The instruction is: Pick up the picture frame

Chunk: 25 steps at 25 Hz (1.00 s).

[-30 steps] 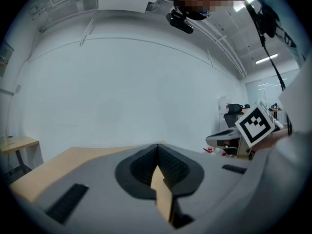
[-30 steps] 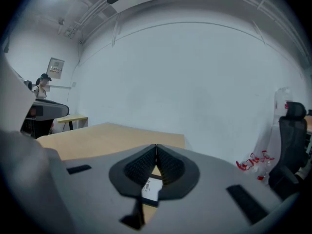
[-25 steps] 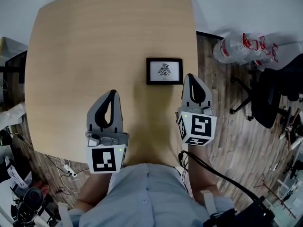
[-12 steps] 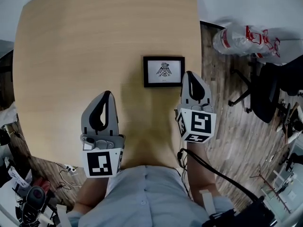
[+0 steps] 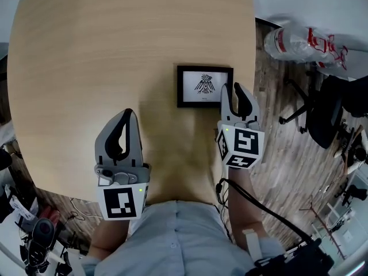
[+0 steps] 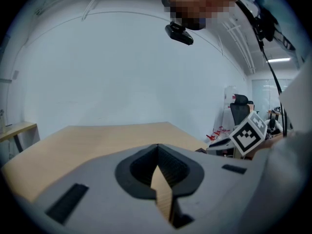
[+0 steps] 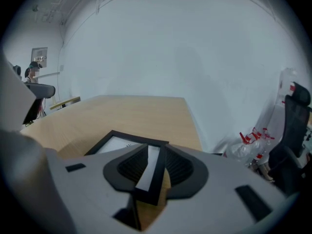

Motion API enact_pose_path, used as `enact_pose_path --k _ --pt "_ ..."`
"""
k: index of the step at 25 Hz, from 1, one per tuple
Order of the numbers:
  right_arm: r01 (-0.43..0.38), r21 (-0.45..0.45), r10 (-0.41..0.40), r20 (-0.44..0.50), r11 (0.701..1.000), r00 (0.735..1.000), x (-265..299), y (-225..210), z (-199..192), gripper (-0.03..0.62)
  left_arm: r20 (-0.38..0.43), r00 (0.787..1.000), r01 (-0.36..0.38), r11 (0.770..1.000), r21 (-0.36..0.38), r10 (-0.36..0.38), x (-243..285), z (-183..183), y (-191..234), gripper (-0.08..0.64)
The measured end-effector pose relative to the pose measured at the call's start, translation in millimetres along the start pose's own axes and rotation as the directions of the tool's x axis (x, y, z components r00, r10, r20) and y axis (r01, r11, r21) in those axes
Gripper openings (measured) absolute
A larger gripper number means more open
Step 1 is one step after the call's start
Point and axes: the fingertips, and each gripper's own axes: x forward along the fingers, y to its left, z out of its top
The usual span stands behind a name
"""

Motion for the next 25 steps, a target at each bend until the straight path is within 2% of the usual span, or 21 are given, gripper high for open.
enact_pose_path --k 9,14,18,25 --pt "0.030 0.024 -0.028 -0.059 0.999 0.998 5.4 0.9 -7.7 0.094 -0.038 0.999 -0.013 1.000 -0.008 0.012 -2.0 -5.2 13.8 0.002" --pt "0.041 -0.001 -0.041 -0.094 0.999 0.995 4.3 4.7 -7.9 0.091 -0.039 0.999 -0.009 1.000 -0.011 0.009 -4.1 -4.6 14.4 0.002" --pt "0.029 0.020 -0.027 -0.107 0.999 0.994 5.3 3.6 -7.8 0.086 -0.044 0.999 -0.010 1.000 -0.015 0.010 -3.2 -5.3 14.2 0.001" --pt "0.060 0.043 -0.056 -0.082 0.997 0.995 5.5 -5.1 -8.7 0.061 -0.034 0.999 -0.015 1.000 -0.014 0.015 -3.5 -3.1 12.9 0.002"
